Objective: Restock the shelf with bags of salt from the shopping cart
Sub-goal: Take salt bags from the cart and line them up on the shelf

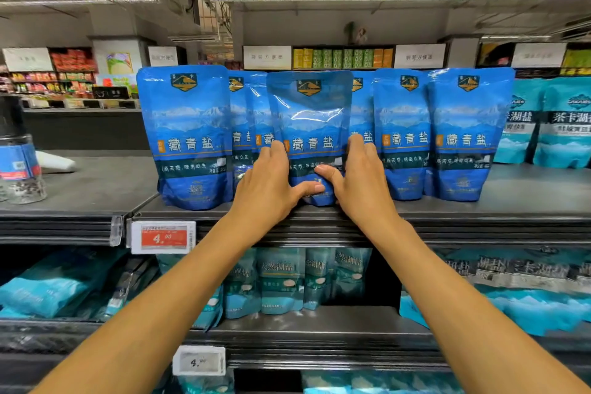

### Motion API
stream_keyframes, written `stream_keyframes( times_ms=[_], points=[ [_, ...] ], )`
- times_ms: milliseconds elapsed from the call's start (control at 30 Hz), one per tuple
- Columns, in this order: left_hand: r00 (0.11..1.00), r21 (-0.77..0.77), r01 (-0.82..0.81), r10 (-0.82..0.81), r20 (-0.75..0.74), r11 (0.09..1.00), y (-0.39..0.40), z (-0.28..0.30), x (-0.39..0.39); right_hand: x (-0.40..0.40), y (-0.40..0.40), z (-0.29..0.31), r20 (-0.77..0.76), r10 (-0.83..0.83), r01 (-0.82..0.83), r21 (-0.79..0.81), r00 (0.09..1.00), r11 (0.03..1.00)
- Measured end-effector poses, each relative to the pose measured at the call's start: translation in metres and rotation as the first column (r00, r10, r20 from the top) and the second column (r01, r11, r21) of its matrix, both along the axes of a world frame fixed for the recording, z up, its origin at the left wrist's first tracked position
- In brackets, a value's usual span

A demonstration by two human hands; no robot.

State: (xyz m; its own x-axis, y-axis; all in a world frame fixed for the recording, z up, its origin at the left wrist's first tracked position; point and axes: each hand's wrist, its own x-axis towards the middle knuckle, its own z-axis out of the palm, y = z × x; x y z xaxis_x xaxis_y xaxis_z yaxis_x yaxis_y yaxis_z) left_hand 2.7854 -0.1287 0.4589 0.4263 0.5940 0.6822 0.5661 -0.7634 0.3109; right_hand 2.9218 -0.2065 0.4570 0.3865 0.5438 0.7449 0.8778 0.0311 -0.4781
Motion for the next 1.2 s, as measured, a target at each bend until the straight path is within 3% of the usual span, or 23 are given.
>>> stream_keyframes(
  times_ms=[267,900,1067,1200],
  points=[
    [0.999,0.011,-0.036,0.037,-0.026,0.999,0.001,0.0,0.004,-0.002,0.003,0.003,0.002,-0.028,0.028,-0.053,1.0,0.998],
    [0.982,0.041,0.001,-0.008,0.19,0.999,-0.01,-0.01,-0.005,0.003,-0.013,-0.005,-0.044,0.014,-0.013,0.02,0.999,1.0],
    [0.95,0.108,0.026,-0.059,0.308,0.994,-0.017,-0.01,-0.011,0.003,-0.024,-0.005,-0.094,0.055,-0.044,0.108,0.994,0.993],
    [0.852,0.125,0.116,-0.164,0.498,0.985,-0.041,-0.019,-0.022,0.005,-0.054,-0.009,-0.134,0.151,-0.123,0.196,0.979,0.973]
  ],
)
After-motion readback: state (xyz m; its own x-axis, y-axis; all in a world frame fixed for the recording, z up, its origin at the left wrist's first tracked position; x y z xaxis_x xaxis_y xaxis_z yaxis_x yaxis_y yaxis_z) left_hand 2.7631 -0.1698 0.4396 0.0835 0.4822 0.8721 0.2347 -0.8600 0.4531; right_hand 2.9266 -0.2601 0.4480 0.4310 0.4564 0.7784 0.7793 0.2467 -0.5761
